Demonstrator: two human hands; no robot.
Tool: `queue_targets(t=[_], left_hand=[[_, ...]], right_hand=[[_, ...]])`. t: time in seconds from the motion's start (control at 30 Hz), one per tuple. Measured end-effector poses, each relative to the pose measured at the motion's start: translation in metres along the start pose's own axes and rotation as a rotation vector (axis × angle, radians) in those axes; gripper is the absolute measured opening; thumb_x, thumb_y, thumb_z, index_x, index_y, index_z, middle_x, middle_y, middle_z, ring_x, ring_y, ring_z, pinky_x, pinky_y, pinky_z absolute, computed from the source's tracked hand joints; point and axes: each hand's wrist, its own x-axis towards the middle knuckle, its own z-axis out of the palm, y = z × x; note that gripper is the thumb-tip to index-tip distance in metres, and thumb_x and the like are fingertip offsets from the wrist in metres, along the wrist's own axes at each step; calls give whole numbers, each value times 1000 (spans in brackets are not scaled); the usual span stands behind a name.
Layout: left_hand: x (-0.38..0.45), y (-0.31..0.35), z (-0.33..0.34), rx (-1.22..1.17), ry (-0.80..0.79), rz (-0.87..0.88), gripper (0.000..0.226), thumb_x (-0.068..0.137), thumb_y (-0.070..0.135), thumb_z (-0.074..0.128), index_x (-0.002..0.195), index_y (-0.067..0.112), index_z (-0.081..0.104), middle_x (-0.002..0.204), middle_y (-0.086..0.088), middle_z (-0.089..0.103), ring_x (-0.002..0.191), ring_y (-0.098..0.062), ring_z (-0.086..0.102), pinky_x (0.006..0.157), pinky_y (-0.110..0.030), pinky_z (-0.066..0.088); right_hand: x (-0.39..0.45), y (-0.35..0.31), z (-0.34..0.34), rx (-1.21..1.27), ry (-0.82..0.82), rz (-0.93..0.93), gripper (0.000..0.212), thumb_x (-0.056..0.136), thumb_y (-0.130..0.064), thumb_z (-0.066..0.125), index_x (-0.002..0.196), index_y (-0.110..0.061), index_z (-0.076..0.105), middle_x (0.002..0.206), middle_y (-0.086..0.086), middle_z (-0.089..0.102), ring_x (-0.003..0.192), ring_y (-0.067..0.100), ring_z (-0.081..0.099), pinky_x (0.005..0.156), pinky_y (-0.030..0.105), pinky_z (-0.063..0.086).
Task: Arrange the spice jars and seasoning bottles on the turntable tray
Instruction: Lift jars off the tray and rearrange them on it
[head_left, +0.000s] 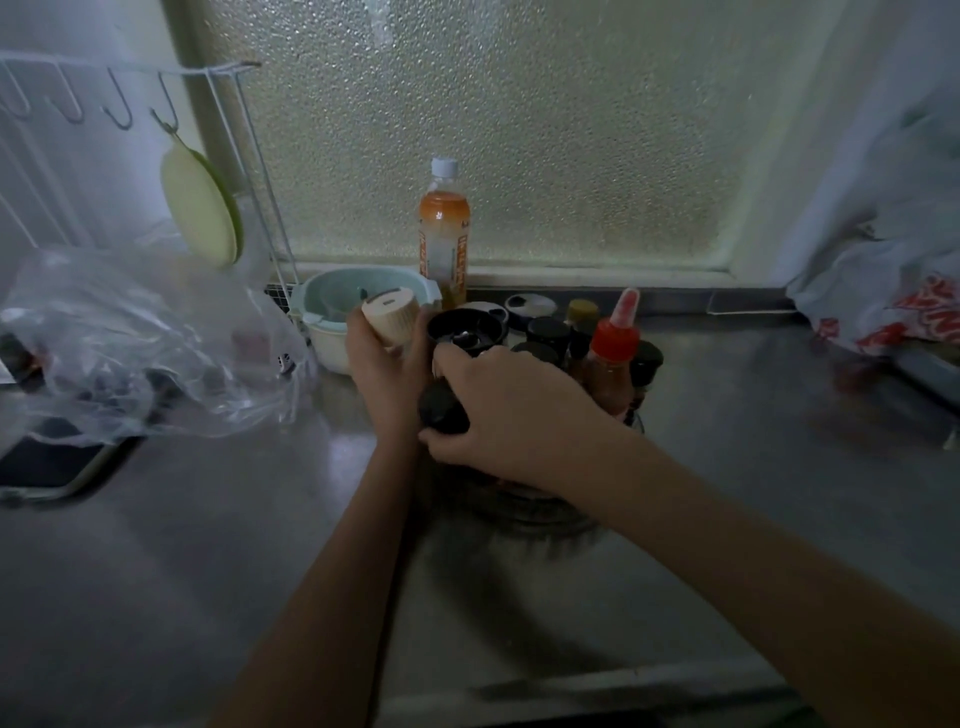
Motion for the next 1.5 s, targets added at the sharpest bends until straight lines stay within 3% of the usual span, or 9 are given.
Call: queue_targets(t=[0.2,0.4,0.5,0.6,0.77,0.87,1.1,1.23,1.5], left_hand=[[1,-1,-2,-1,6,0,37,84,21,66,108,-2,50,87,5,54,79,-11,53,77,-31,46],[5,7,-4,-2,68,72,22,86,17,66,102,10,52,91,6,56,79,12,55,68,-5,43],[8,21,-4,-35,31,97,26,87,16,65,106,3,53,95,2,57,78,13,54,68,-5,44],[12,29,-4,-21,-12,155,31,86,18,66,110,2,54,96,7,57,83,12,55,71,-6,44],[14,31,-5,-22,-51,162,31,87,19,65,113,7,52,98,10,58,87,9,56,75,-10,46],[12,26,-4,-1,-71,154,33,86,21,66,114,8,52,98,12,58,87,9,56,76,-10,46],[10,22,-3,8,-49,175,31,84,23,67,109,14,52,100,8,58,86,10,55,76,-10,46],[7,23,-3,14,-53,199,26,84,26,66,104,21,49,95,16,56,87,7,55,80,-22,50],[2,36,-3,-62,28,217,27,82,28,65,104,22,50,98,11,56,94,-5,57,87,-43,53]], right_hand=[[-23,2,-16,0,49,58,62,87,-61,49,132,-24,28,83,0,47,73,20,51,67,32,45],[-33,72,-57,443,886,266,19,94,-36,48,90,-18,52,57,5,57,48,14,55,52,28,42],[-16,142,-38,657,527,604,12,93,-29,51,104,-25,55,90,9,66,67,12,59,60,27,44],[-3,168,5,863,128,657,25,94,-29,56,118,-24,59,112,7,63,95,23,62,78,35,53],[6,171,14,1140,69,594,28,93,-17,57,121,-13,59,111,11,67,104,29,62,101,52,43],[4,173,10,955,187,544,27,88,-18,65,114,-11,60,103,6,70,101,27,66,90,49,51],[-60,134,-29,824,930,408,20,89,-19,63,107,-21,55,112,4,63,101,17,65,82,40,59],[-104,99,-30,957,997,383,14,93,-12,57,104,-19,55,97,-13,66,91,1,66,71,24,60],[-121,67,-12,990,1024,384,23,92,-11,56,99,-33,53,101,-8,61,95,10,64,73,23,59]])
